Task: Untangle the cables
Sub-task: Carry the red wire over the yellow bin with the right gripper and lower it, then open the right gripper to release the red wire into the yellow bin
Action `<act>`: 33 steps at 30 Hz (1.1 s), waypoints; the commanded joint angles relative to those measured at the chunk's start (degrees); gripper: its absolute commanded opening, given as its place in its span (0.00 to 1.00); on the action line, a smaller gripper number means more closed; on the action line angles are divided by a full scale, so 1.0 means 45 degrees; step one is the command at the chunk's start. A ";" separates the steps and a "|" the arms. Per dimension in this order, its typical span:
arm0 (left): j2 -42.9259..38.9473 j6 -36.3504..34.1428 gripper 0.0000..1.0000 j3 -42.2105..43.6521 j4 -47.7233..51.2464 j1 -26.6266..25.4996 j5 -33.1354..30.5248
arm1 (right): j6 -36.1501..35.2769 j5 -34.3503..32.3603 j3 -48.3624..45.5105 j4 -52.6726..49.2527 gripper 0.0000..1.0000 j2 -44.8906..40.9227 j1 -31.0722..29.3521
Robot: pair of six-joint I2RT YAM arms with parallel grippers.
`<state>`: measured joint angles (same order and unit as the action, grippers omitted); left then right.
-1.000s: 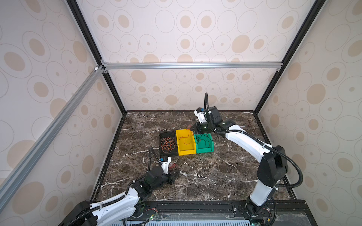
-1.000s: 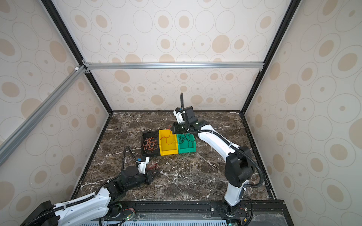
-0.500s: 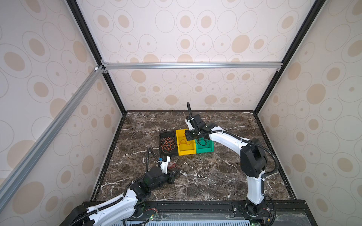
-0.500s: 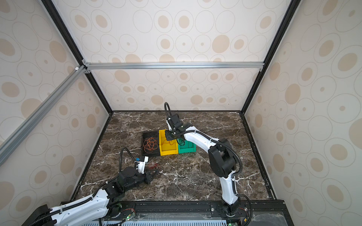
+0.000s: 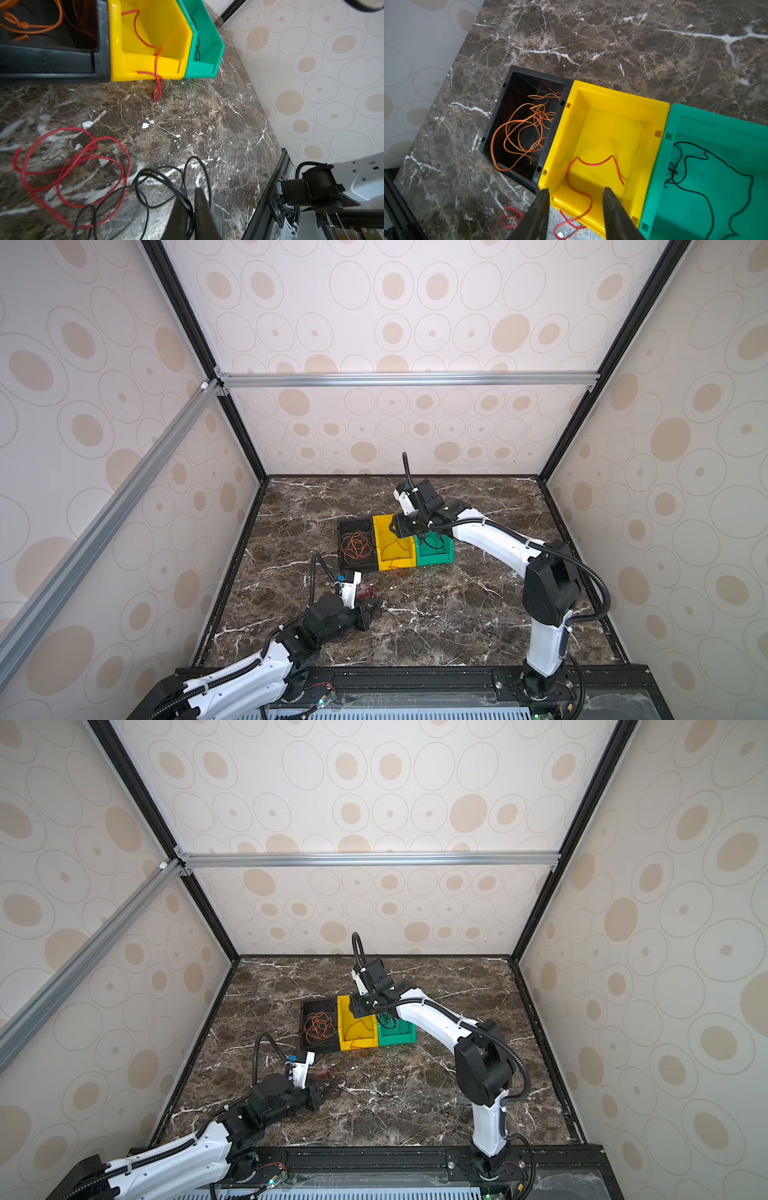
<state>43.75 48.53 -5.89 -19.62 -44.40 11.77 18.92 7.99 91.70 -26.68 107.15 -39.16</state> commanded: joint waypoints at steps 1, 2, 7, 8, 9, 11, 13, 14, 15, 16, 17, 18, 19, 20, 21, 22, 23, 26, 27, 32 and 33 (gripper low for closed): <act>-0.0229 0.0050 0.10 -0.0728 -0.0152 0.0040 0.0330 | -0.0063 0.0742 -0.0658 -0.0121 0.46 -0.1286 0.0028; -0.0258 0.0010 0.10 -0.0806 -0.0178 0.0043 0.0414 | -0.0066 0.0903 -0.1042 0.0018 0.47 -0.1632 0.0026; -0.0465 -0.0797 0.11 -0.1810 0.1876 0.0039 -0.0391 | -0.0130 0.1015 -0.2700 0.0546 0.53 -0.2822 0.0060; -0.0430 -0.0838 0.10 -0.1933 0.2062 0.0041 -0.0507 | -0.0077 0.1134 -0.2835 0.0455 0.53 -0.2839 0.0064; -0.0356 -0.0844 0.10 -0.2053 0.2202 0.0043 -0.0613 | 0.0076 0.1397 -0.2968 0.0410 0.53 -0.2862 0.0049; -0.0261 -0.0757 0.10 -0.2109 0.2255 0.0043 -0.0717 | 0.0567 0.1698 -0.3780 0.1022 0.52 -0.2987 -0.0074; -0.0249 -0.0674 0.10 -0.2128 0.2350 0.0058 -0.0847 | 0.0816 0.1789 -0.4727 0.2018 0.50 -0.3114 -0.0272; -0.0231 -0.0649 0.10 -0.2157 0.2464 0.0043 -0.0939 | 0.0892 0.1670 -0.5106 0.2389 0.49 -0.3099 -0.0405; -0.0229 -0.0648 0.10 -0.2184 0.2562 0.0044 -0.0984 | 0.0884 0.1688 -0.5402 0.2698 0.48 -0.3036 -0.0477; -0.0210 -0.0656 0.10 -0.2223 0.2695 0.0058 -0.1060 | 0.0896 0.1731 -0.5780 0.3298 0.47 -0.2973 -0.0516; -0.0202 -0.0649 0.10 -0.2262 0.2850 0.0048 -0.1113 | 0.0834 0.1864 -0.6181 0.3959 0.46 -0.2831 -0.0548; -0.0209 -0.0659 0.10 -0.2283 0.2953 0.0044 -0.1158 | 0.0687 0.2003 -0.6478 0.4566 0.46 -0.2695 -0.0605; -0.0210 -0.0654 0.10 -0.2270 0.3064 0.0046 -0.1229 | 0.0477 0.1944 -0.6727 0.5019 0.45 -0.2478 -0.0707; -0.0210 -0.0639 0.10 -0.2265 0.3113 0.0054 -0.1250 | 0.0176 0.1769 -0.6866 0.5390 0.45 -0.2271 -0.0862; -0.0210 -0.0629 0.10 -0.2249 0.3146 0.0043 -0.1268 | -0.0082 0.1600 -0.6978 0.5680 0.45 -0.2064 -0.1047; -0.0229 -0.0595 0.10 -0.2229 0.3146 0.0055 -0.1268 | -0.0301 0.1371 -0.7074 0.5969 0.45 -0.1821 -0.1224; -0.0258 -0.0573 0.10 -0.2190 0.3114 0.0048 -0.1270 | -0.0407 0.1271 -0.7097 0.6209 0.45 -0.1549 -0.1359; -0.0383 -0.0497 0.10 -0.2083 0.3123 0.0051 -0.1268 | -0.0488 0.1060 -0.7127 0.6721 0.46 -0.0866 -0.1529; -0.0432 -0.0464 0.10 -0.2042 0.3109 0.0043 -0.1268 | -0.0561 0.0958 -0.7148 0.6873 0.46 -0.0736 -0.1568; -0.0596 -0.0297 0.10 -0.1767 0.2953 0.0044 -0.1210 | -0.0980 -0.0028 -0.6924 0.6920 0.45 -0.0108 -0.1894; -0.0605 -0.0288 0.10 -0.1740 0.2954 0.0052 -0.1212 | -0.1039 -0.0149 -0.6889 0.6924 0.45 -0.0039 -0.1942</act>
<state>41.71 46.70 -13.54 -6.57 -44.40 7.05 16.56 10.94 60.10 2.63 105.71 -46.96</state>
